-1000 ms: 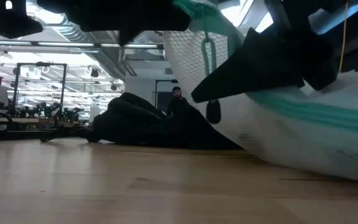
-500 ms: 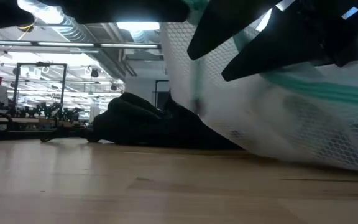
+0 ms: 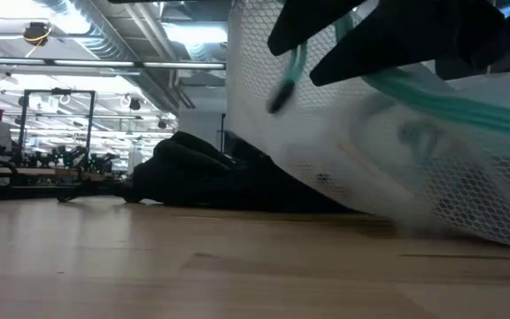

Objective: Unpack backpack
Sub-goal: Open the blue zip bag

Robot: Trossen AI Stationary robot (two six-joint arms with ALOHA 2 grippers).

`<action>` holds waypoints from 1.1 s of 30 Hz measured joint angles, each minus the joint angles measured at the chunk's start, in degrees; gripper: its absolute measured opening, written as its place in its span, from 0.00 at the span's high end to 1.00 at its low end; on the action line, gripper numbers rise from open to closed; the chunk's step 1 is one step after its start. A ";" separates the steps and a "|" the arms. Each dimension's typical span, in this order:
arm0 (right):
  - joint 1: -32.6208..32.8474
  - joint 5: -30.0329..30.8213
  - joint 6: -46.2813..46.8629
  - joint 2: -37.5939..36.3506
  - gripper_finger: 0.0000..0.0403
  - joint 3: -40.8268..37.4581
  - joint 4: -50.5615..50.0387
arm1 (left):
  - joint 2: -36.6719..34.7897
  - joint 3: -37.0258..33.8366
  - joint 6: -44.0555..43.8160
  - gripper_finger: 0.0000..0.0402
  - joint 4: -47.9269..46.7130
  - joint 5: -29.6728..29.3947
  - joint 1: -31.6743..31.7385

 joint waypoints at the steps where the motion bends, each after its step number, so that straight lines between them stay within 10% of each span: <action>1: 0.02 0.15 -0.37 0.00 0.55 0.00 0.10 | 0.00 0.00 0.17 1.00 0.00 0.04 -0.04; 7: -0.46 -0.03 -2.00 0.00 0.60 0.00 0.16 | 0.00 0.00 0.52 1.00 -0.13 -0.01 -0.04; 15: 0.10 -1.90 -2.50 -0.17 0.97 0.00 1.02 | 0.00 0.00 0.44 1.00 -0.22 0.01 -0.04; 33: 8.04 0.52 19.12 -0.28 1.00 0.04 -12.61 | 0.00 0.00 0.41 1.00 -0.37 -0.01 0.05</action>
